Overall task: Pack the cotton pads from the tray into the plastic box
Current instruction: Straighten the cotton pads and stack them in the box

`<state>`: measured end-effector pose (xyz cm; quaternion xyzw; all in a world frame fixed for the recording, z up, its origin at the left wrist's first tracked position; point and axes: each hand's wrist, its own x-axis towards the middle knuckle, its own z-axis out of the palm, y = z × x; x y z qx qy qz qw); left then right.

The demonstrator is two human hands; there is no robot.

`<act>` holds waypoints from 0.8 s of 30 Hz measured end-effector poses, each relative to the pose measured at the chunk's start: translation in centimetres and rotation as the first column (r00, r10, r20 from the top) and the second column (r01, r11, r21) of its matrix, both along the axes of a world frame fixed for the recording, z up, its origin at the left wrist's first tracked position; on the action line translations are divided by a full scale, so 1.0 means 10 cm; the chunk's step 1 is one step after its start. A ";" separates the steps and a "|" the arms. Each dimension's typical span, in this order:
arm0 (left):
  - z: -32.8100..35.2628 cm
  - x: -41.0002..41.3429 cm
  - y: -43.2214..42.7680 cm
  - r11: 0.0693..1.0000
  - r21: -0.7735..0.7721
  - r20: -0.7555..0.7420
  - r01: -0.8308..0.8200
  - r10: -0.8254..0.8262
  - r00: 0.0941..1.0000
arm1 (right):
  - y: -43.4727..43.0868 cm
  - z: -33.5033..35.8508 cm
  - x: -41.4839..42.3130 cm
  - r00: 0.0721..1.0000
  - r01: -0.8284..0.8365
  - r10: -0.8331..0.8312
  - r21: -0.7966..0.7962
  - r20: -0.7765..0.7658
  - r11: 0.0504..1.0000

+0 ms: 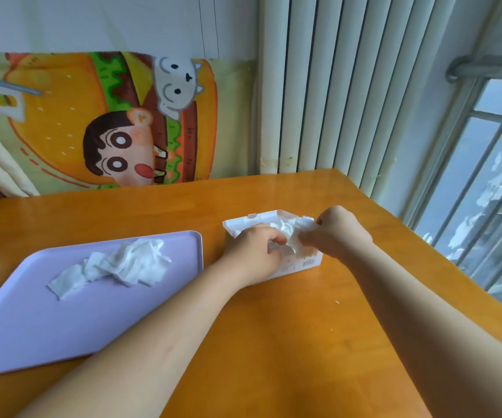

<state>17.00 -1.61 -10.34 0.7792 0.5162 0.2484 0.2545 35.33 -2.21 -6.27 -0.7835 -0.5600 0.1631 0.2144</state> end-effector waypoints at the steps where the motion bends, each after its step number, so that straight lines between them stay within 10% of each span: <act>1: -0.03 -0.01 0.00 1.000 -0.018 0.038 -0.013 0.014 0.999 | 0.04 0.00 -0.01 0.999 -0.002 0.003 -0.020 0.037 1.000; 10: -0.12 -0.16 0.01 0.988 -0.150 0.282 -0.043 0.085 0.956 | 0.24 -0.07 -0.19 0.945 -0.018 0.045 -0.087 0.324 0.996; 24: -0.13 -0.20 0.02 0.985 -0.174 0.330 0.013 0.045 0.943 | 0.25 -0.10 -0.38 0.919 -0.159 0.299 -0.454 0.256 0.877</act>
